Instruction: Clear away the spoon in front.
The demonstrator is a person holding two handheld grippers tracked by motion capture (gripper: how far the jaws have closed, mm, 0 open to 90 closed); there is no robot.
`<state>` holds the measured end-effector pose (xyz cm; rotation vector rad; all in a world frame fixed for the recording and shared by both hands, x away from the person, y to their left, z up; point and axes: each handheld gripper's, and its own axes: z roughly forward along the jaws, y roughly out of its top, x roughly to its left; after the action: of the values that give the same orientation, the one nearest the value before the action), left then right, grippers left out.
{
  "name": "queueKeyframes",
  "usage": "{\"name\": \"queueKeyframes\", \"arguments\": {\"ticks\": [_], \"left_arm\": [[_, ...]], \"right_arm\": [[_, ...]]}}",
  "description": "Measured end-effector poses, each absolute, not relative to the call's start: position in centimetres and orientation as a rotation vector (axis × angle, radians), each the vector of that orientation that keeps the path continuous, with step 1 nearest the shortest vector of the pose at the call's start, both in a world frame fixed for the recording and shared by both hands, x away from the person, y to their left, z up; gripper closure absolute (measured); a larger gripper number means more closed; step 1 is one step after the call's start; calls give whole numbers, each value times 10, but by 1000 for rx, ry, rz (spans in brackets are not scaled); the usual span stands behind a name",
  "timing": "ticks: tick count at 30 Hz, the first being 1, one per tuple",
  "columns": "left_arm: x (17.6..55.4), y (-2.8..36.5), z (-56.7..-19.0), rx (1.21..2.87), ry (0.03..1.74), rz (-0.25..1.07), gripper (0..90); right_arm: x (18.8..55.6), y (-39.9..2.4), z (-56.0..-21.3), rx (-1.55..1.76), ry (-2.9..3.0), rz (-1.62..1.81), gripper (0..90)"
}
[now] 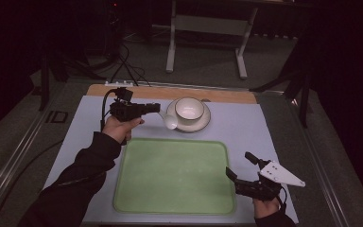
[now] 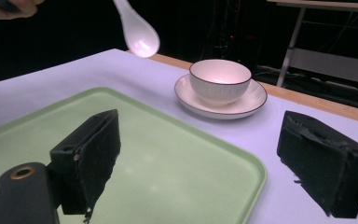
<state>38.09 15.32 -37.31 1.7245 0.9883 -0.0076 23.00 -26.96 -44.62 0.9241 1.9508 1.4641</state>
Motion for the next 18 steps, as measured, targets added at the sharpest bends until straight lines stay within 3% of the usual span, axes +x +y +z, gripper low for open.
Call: {"name": "queueKeyframes", "arguments": {"ticks": [18], "left_arm": [[349, 175, -369, 1858, 921, -37, 854]], "right_arm": [[231, -269, -446, 929, 1950, 1463, 131]]}}
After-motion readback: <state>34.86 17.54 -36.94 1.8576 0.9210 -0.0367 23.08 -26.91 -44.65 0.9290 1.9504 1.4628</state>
